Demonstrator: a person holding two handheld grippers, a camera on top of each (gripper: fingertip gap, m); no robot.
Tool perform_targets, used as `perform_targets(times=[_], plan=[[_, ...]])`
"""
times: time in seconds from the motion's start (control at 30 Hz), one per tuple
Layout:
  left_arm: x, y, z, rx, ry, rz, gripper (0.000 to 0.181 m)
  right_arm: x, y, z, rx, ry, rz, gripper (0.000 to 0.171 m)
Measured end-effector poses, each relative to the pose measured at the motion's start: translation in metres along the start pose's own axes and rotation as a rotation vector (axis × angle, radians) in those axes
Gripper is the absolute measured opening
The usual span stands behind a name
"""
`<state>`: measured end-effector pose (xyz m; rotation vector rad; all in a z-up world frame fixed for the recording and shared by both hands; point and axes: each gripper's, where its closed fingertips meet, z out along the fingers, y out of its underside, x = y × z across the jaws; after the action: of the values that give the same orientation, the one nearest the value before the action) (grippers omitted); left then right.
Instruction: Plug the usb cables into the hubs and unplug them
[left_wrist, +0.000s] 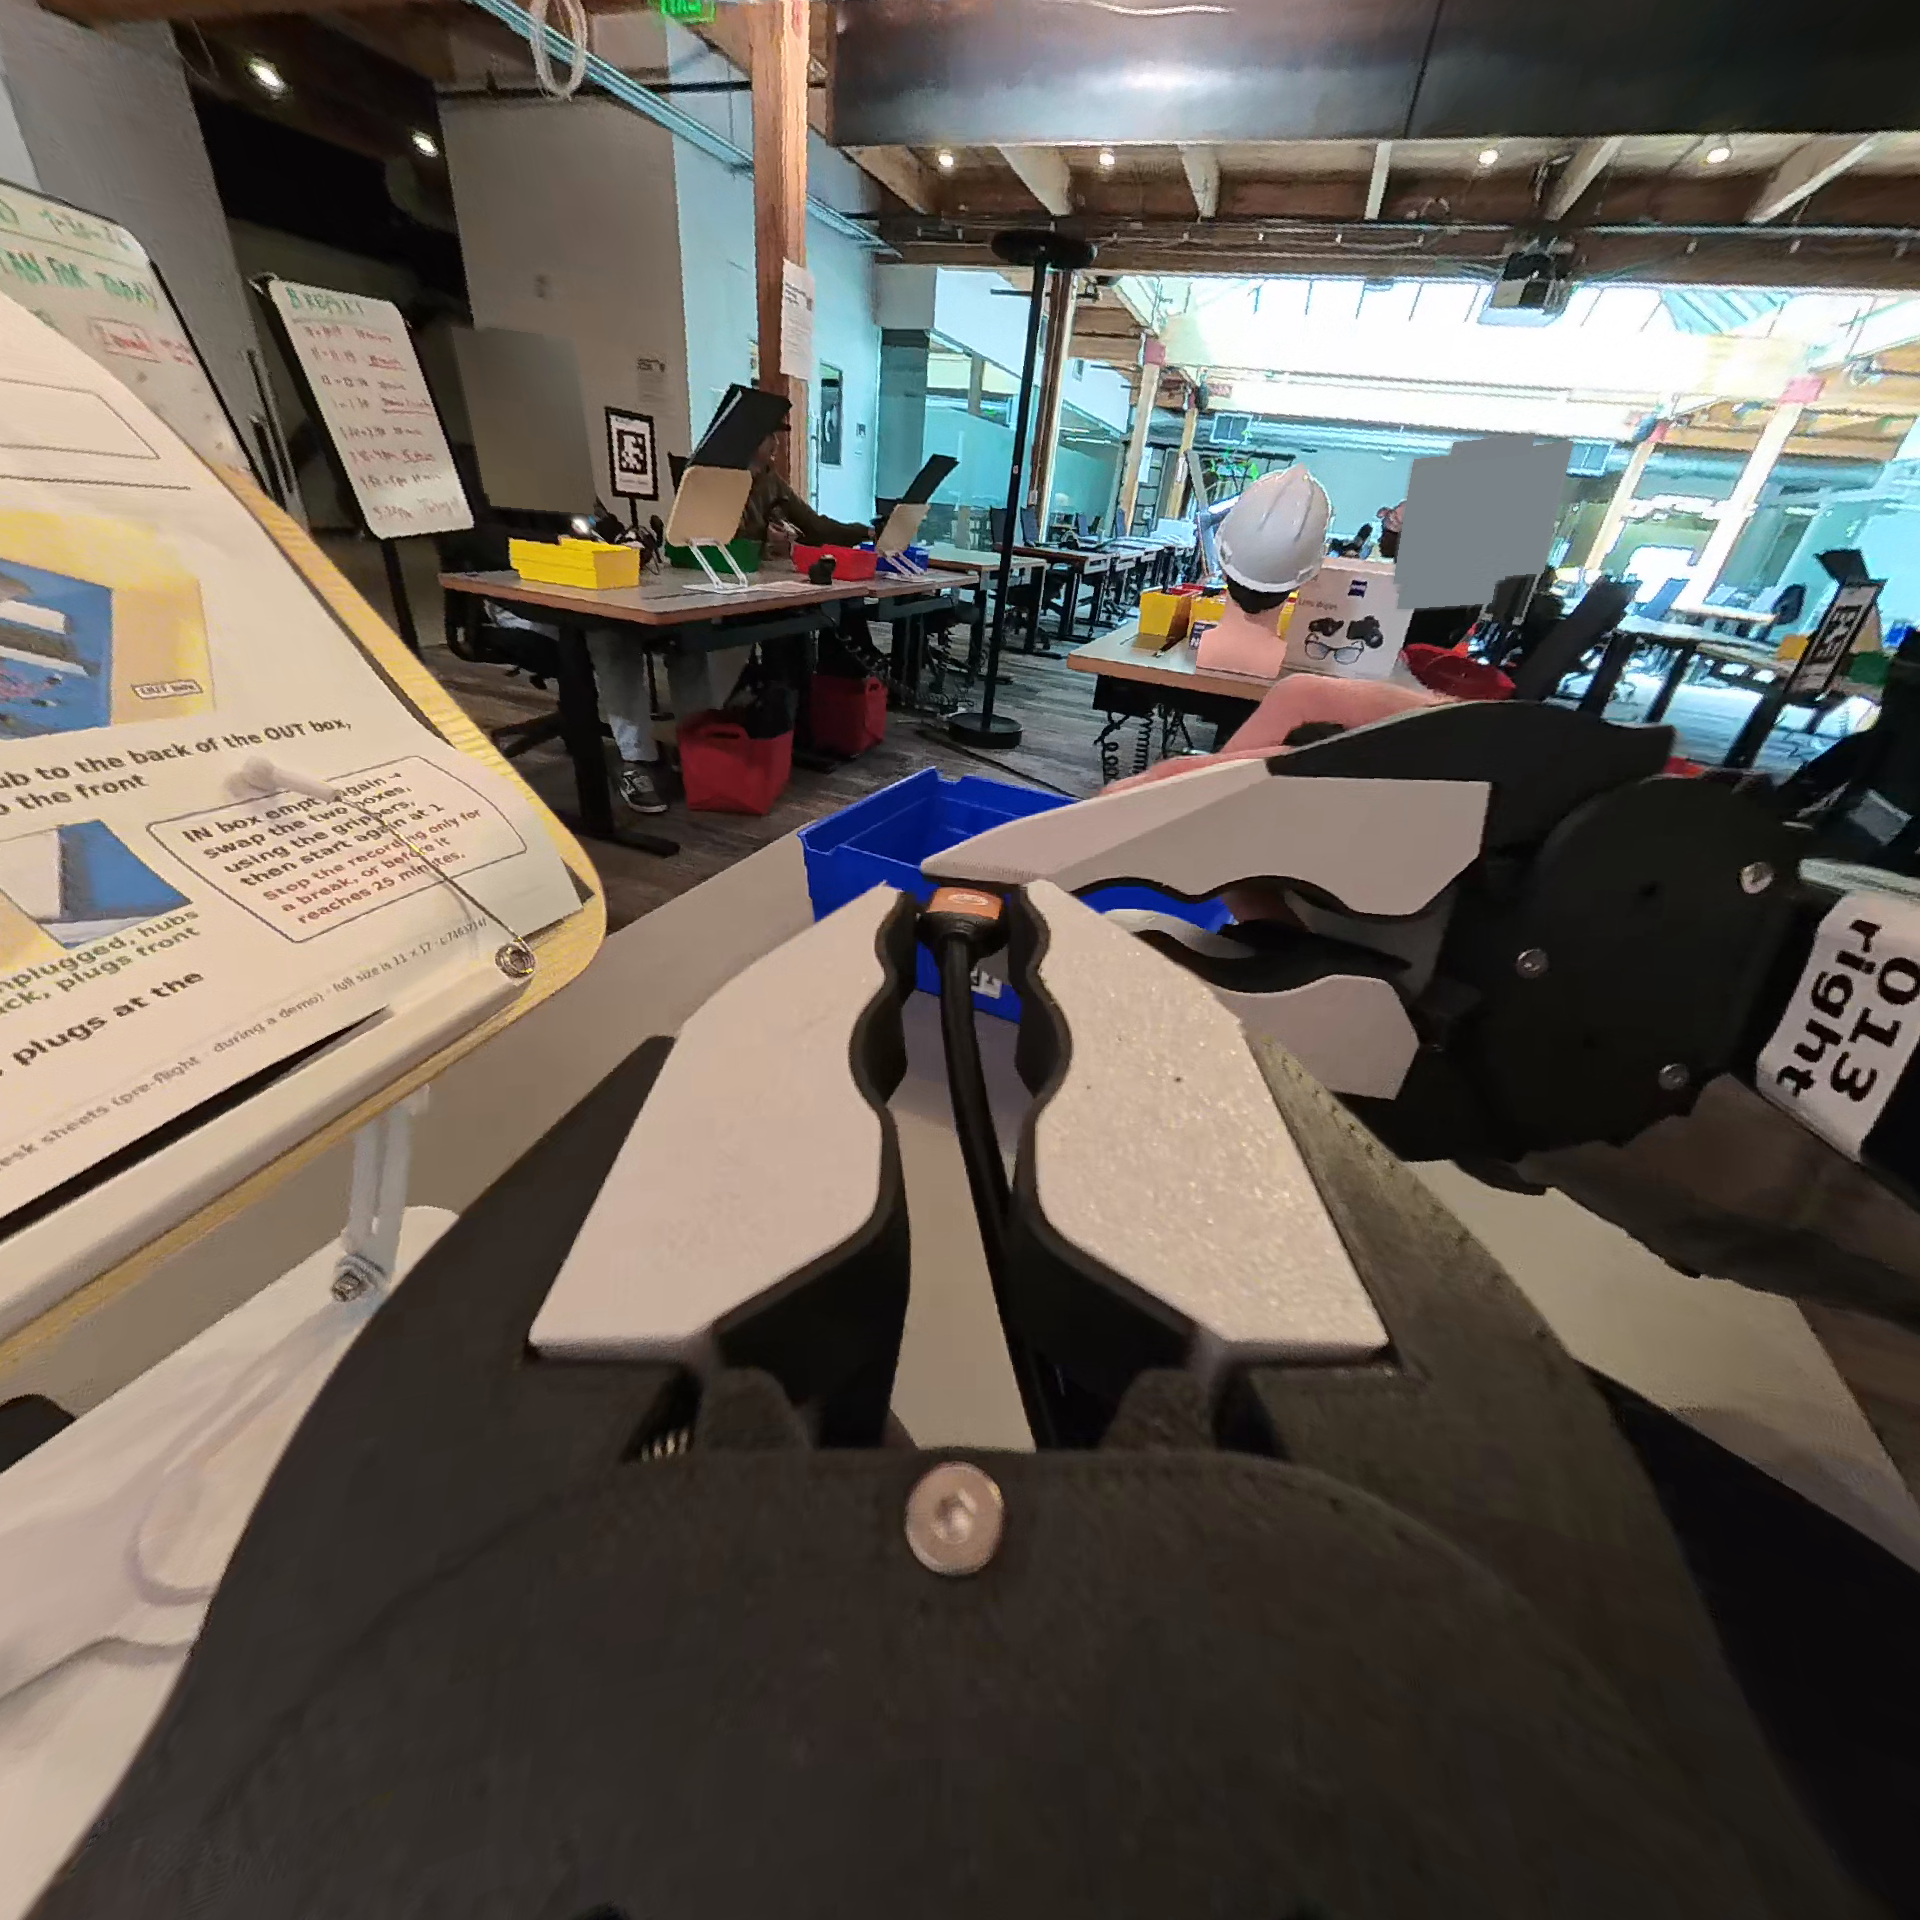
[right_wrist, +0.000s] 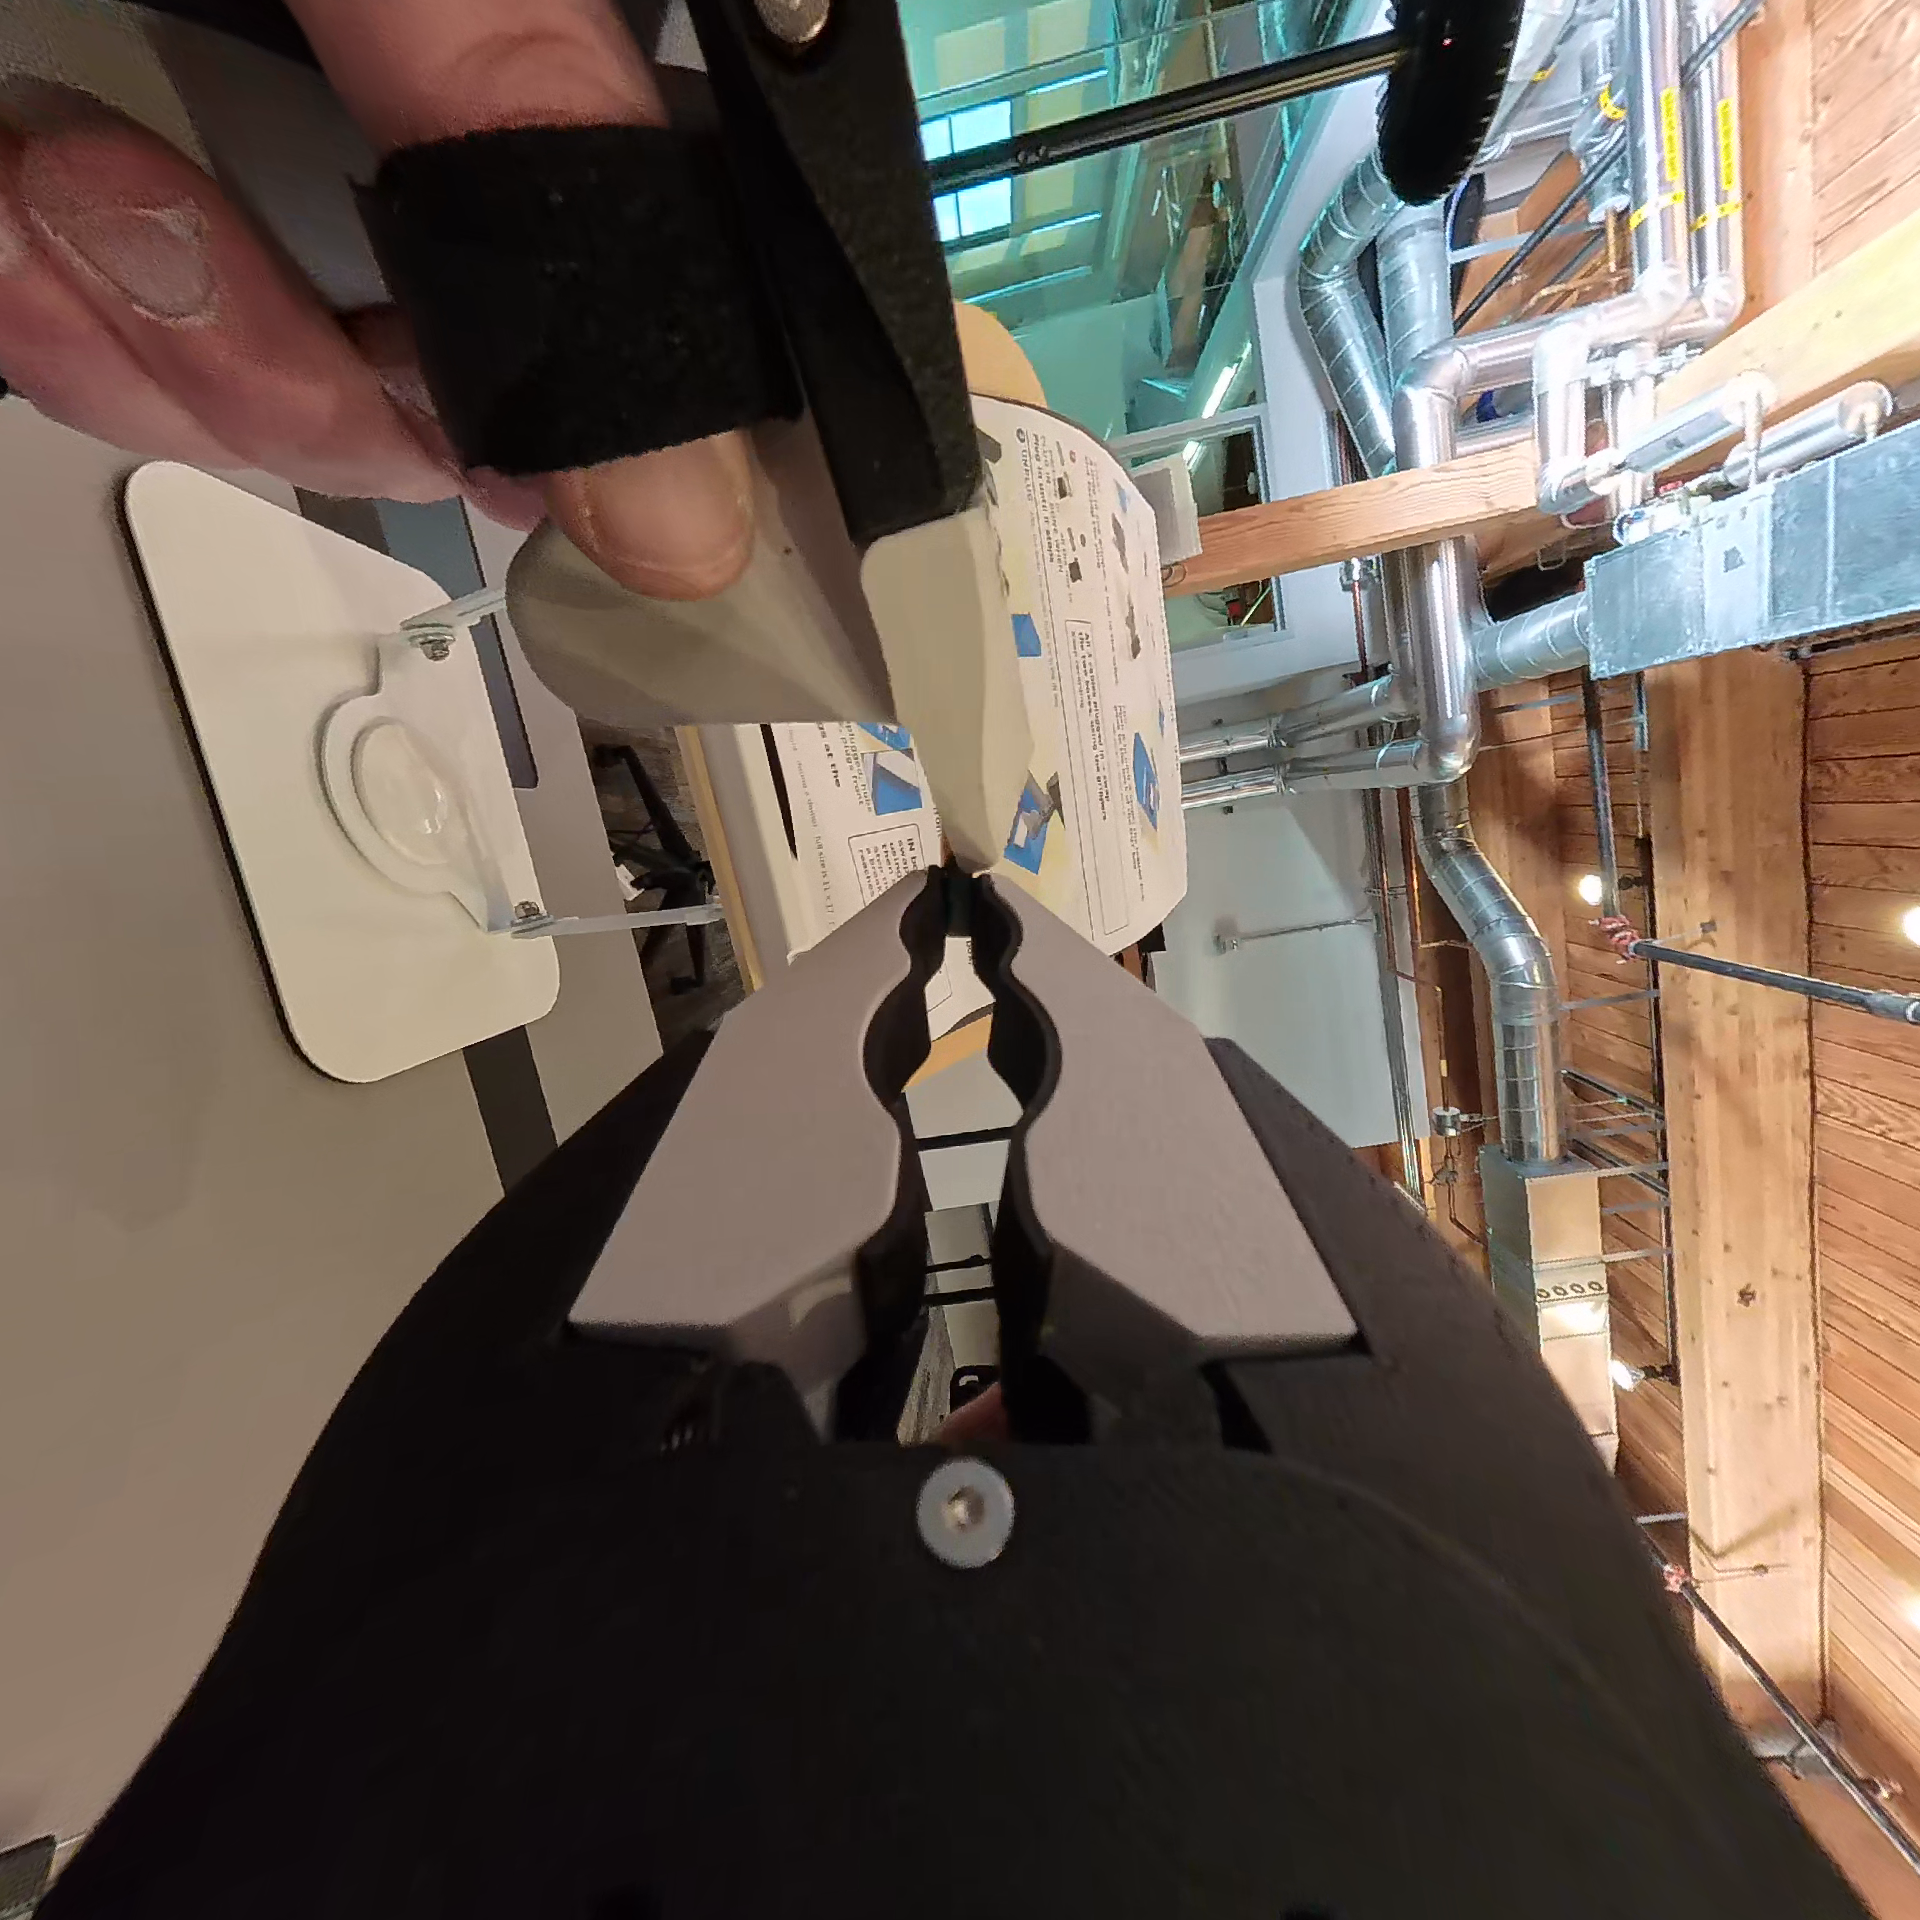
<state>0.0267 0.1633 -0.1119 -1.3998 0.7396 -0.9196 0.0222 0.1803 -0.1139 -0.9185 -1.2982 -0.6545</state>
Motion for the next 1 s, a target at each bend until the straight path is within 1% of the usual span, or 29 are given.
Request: perform_targets(times=[0.27,0.37,0.43,0.47,0.53,0.57,0.67,0.73,0.77,0.87,0.9,0.97,1.0], plan=[[0.0,0.005,0.002,-0.024,-0.031,0.089,0.015,-0.004,0.004,0.0,-0.01,-0.041,-0.01,0.002],[-0.002,0.005,0.002,-0.018,-0.031,0.065,0.015,-0.004,0.003,0.002,-0.005,-0.046,0.014,0.002],[-0.006,0.005,-0.001,-0.029,-0.042,0.062,0.015,0.0,0.003,0.001,-0.01,-0.024,0.018,0.024],[-0.01,0.003,-0.004,-0.024,-0.05,0.068,0.015,-0.001,0.004,-0.001,-0.006,-0.043,0.049,0.027],[-0.017,0.0,-0.01,-0.021,-0.048,0.056,0.015,-0.012,0.009,-0.007,-0.013,-0.149,0.122,0.026],[-0.023,-0.001,-0.014,-0.025,-0.056,0.057,0.015,-0.025,0.011,-0.011,-0.006,-0.252,0.145,0.027],[-0.034,-0.006,-0.024,-0.02,-0.065,0.047,0.015,-0.074,0.008,-0.034,0.104,-0.629,0.286,0.041],[-0.038,-0.011,-0.029,-0.017,-0.069,0.053,0.015,-0.103,0.013,-0.048,0.119,-0.831,0.305,0.068],[-0.039,-0.013,-0.032,-0.014,-0.075,0.057,0.015,-0.116,0.014,-0.054,0.13,-0.907,0.281,0.077],[-0.041,-0.017,-0.037,-0.017,-0.08,0.071,0.015,-0.15,0.024,-0.065,0.121,-1.069,0.203,0.087],[-0.042,-0.018,-0.039,-0.014,-0.082,0.075,0.015,-0.159,0.028,-0.069,0.108,-1.123,0.205,0.086],[-0.043,-0.02,-0.041,-0.01,-0.084,0.078,0.015,-0.173,0.036,-0.07,0.068,-1.182,0.257,0.085],[-0.042,-0.021,-0.041,-0.006,-0.081,0.078,0.015,-0.178,0.039,-0.069,0.033,-1.189,0.318,0.083]])
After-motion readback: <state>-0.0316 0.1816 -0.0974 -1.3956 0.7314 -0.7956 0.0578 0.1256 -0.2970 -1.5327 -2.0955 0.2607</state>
